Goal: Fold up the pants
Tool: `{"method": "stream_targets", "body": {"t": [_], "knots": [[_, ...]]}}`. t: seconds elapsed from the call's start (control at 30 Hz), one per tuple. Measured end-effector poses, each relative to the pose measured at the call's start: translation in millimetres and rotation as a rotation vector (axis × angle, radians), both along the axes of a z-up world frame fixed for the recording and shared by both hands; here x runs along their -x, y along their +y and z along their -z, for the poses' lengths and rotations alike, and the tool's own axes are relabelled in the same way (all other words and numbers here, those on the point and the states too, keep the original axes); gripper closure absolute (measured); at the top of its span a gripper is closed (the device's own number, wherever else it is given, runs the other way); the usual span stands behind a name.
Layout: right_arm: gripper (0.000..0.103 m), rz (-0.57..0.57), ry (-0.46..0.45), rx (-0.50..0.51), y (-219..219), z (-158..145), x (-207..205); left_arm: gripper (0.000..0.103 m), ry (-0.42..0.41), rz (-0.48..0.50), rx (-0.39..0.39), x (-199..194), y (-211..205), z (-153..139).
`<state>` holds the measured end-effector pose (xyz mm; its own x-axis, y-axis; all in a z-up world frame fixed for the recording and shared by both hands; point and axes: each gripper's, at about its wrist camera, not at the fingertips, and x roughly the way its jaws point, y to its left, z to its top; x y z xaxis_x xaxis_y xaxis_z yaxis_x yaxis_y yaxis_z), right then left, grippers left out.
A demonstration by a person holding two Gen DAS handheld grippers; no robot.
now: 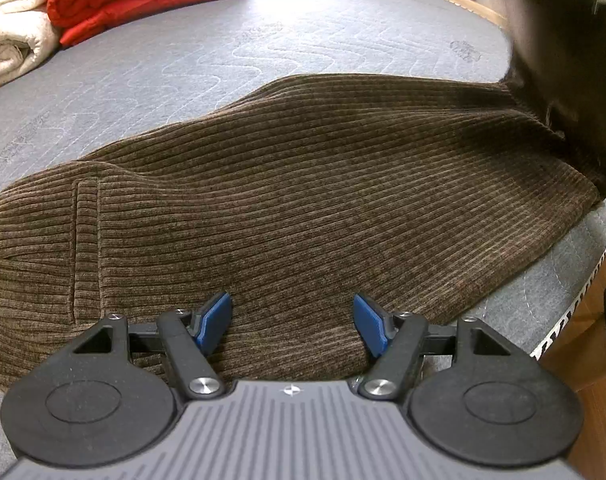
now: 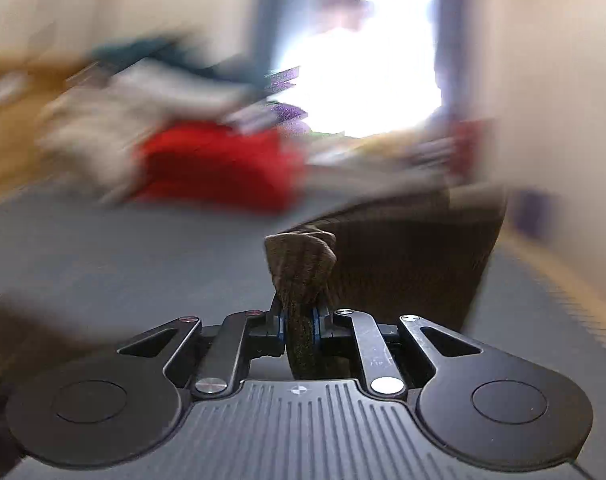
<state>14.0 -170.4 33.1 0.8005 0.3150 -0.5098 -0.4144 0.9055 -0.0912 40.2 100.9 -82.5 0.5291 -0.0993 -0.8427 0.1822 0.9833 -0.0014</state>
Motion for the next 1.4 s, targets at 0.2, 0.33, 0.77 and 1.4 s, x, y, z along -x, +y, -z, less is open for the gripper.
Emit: {"method": "stream_targets", "body": {"t": [0.2,0.33,0.77,1.4], "knots": [[0.086,-0.388,0.437,0.180,75,91,30,0.030,0.002,-0.004,0.007,0,0,0],[0.071,-0.411,0.429,0.088,60,70,30,0.029,0.006,-0.006,0.007,-2,-2,-2],[0.056,-0.431,0.485,0.157,79,103,11,0.028,0.000,-0.004,0.000,0,-5,0],[0.064,-0.581,0.369,0.218,76,99,46,0.027,0.002,-0.006,0.004,-1,-5,-2]]}}
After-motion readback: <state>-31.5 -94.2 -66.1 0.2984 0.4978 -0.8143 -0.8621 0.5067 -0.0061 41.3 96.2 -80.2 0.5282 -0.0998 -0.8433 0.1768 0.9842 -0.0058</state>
